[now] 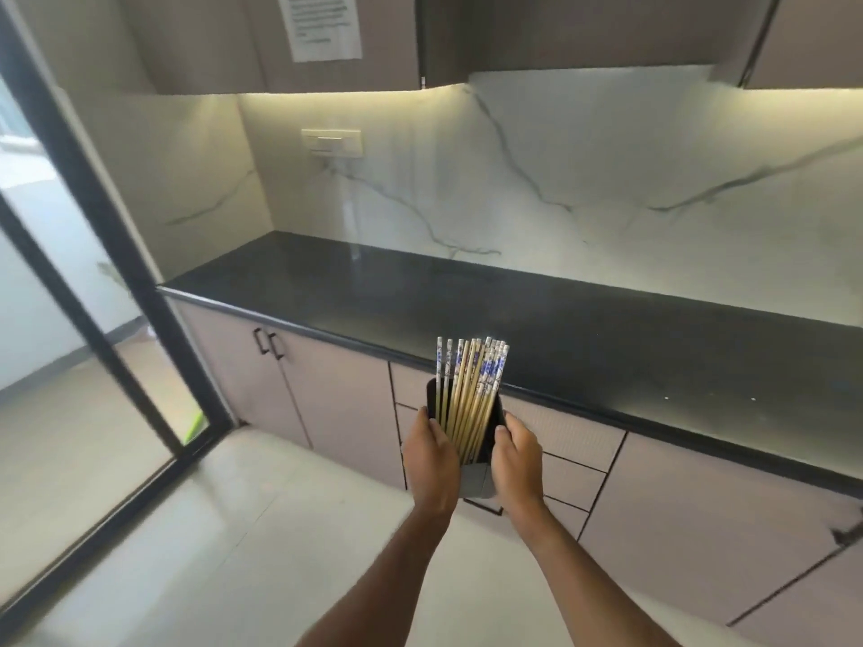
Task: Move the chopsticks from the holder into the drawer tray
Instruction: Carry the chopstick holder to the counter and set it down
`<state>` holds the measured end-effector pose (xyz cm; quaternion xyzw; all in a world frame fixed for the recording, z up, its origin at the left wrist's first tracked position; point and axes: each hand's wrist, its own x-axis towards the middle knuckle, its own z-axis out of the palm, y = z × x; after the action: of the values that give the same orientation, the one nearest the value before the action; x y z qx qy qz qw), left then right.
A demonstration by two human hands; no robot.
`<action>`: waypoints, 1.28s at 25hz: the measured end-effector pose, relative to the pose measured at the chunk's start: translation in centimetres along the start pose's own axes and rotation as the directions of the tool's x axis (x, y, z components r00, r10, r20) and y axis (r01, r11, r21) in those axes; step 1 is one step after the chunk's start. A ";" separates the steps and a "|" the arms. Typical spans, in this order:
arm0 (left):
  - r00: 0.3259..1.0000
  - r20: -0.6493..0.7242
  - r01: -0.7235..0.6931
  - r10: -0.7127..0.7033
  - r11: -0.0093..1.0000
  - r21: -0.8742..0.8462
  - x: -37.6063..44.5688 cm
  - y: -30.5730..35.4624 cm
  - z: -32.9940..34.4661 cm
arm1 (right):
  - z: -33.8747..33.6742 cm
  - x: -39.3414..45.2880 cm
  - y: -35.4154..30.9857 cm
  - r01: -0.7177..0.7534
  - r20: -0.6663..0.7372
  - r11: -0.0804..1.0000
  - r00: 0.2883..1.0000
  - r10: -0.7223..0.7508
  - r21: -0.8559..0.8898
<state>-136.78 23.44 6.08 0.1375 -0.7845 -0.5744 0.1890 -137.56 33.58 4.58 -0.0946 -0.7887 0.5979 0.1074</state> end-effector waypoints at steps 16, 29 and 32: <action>0.948 0.318 0.001 0.004 1.000 -0.016 19.6 -1.5 16.1 | 1.8 22.1 3.7 -0.098 -0.217 0.995 0.971 0.097 0.007; 0.888 0.448 0.052 -0.109 0.989 0.137 31.3 -3.4 28.5 | 2.1 37.4 7.5 -0.185 -0.217 0.982 0.961 0.173 -0.037; 0.884 0.458 0.047 -0.096 0.992 0.117 33.0 -4.0 29.8 | 2.5 39.3 7.5 -0.175 -0.236 0.982 0.959 0.155 -0.067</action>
<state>-179.68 33.27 -1.14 0.0351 -0.8297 -0.5562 -0.0316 -175.77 44.16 -1.07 -0.2331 -0.7856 0.5549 0.1434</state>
